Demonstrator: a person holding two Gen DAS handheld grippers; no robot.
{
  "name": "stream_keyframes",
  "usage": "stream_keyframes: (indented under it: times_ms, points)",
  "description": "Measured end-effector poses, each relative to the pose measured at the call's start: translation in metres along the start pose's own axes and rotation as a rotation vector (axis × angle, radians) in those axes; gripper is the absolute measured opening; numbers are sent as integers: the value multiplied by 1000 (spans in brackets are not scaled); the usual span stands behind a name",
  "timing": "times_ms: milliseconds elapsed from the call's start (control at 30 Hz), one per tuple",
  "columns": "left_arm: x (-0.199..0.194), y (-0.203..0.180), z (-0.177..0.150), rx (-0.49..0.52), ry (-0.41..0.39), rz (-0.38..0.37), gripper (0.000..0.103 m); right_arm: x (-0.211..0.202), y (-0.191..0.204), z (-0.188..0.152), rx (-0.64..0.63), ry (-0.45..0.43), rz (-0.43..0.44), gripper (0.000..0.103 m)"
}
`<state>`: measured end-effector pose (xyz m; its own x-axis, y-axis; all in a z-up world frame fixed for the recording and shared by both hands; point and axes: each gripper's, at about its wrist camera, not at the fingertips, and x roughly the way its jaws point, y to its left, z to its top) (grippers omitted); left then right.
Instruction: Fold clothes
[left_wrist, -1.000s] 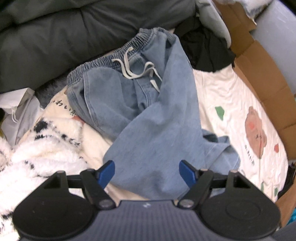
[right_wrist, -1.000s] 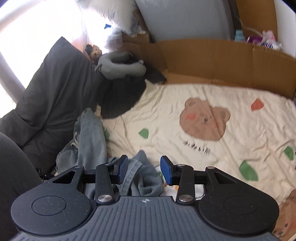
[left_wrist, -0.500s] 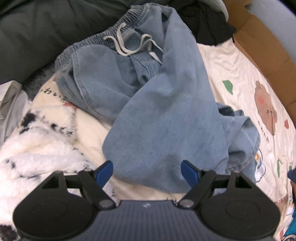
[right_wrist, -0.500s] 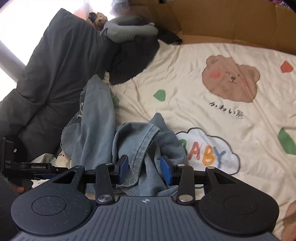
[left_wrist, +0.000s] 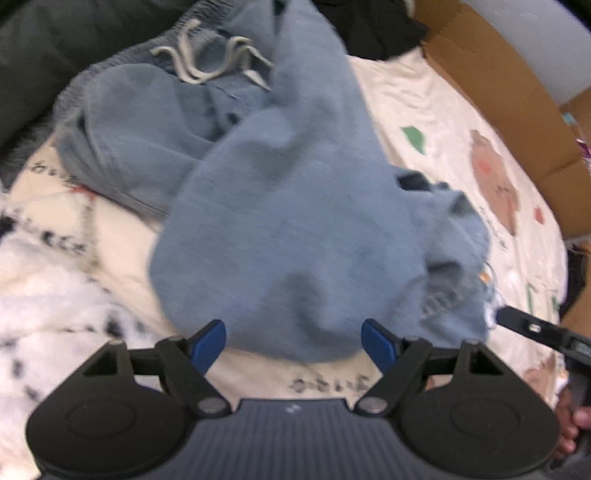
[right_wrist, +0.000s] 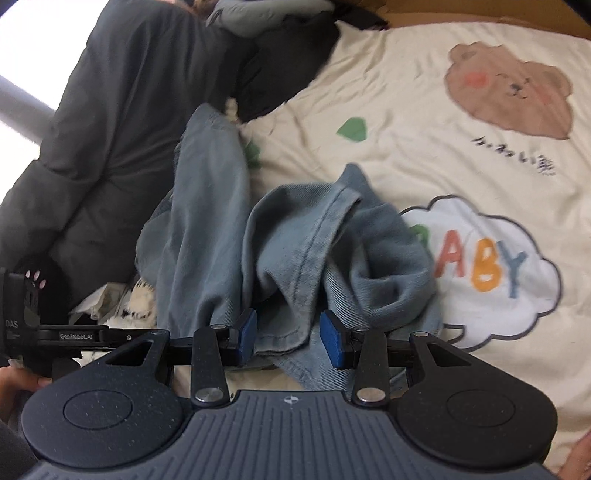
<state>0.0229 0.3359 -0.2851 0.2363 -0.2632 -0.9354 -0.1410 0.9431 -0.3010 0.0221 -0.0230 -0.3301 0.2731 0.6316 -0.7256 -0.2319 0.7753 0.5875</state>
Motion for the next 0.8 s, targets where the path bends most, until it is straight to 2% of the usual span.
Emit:
stream_keyframes:
  times_ms: [200, 400, 500, 600, 700, 800]
  points:
    - [28, -17, -5, 36, 75, -41, 84, 18, -7, -6, 57, 42, 31, 45]
    - [47, -23, -10, 81, 111, 20, 86, 20, -11, -8, 76, 54, 17, 45]
    - [51, -15, -12, 40, 101, 34, 92, 16, -13, -7, 85, 47, 10, 45]
    - [61, -8, -9, 15, 90, 72, 92, 12, -14, -7, 93, 36, 2, 45]
    - [67, -1, -6, -22, 58, 80, 92, 9, -15, -8, 97, 33, -5, 45]
    - [67, 3, -7, -52, 17, 83, 88, 5, -16, -7, 105, 30, -10, 45]
